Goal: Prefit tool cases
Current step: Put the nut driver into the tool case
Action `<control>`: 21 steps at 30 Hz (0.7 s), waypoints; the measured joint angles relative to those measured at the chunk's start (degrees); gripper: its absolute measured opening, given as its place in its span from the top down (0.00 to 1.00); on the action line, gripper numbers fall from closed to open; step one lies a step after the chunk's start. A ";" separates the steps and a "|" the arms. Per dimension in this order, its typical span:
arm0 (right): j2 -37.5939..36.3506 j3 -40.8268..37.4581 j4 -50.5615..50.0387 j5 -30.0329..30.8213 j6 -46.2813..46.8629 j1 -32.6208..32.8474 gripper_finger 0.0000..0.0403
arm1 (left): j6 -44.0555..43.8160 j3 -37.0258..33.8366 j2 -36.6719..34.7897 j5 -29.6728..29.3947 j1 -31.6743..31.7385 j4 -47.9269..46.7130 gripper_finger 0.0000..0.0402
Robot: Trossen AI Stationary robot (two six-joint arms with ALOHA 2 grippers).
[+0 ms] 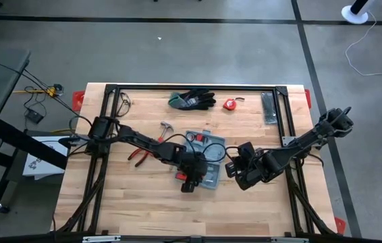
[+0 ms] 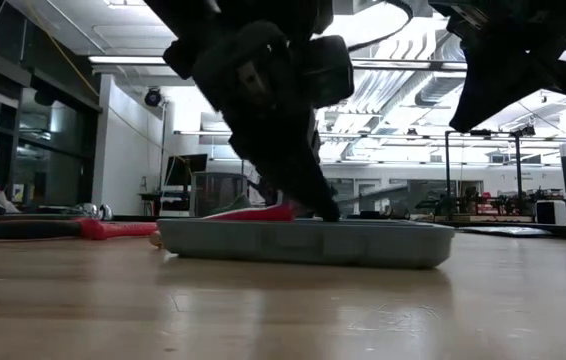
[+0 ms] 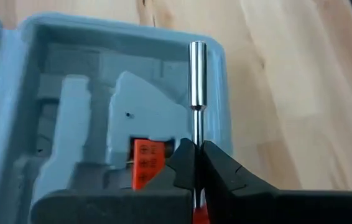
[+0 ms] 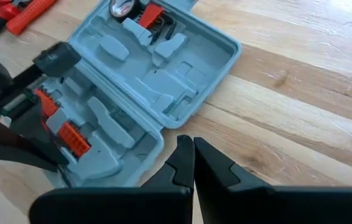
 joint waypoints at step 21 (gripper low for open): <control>2.72 0.00 13.43 0.76 -4.84 0.06 1.00 | -2.85 -0.07 -2.94 2.76 -0.03 -4.74 0.85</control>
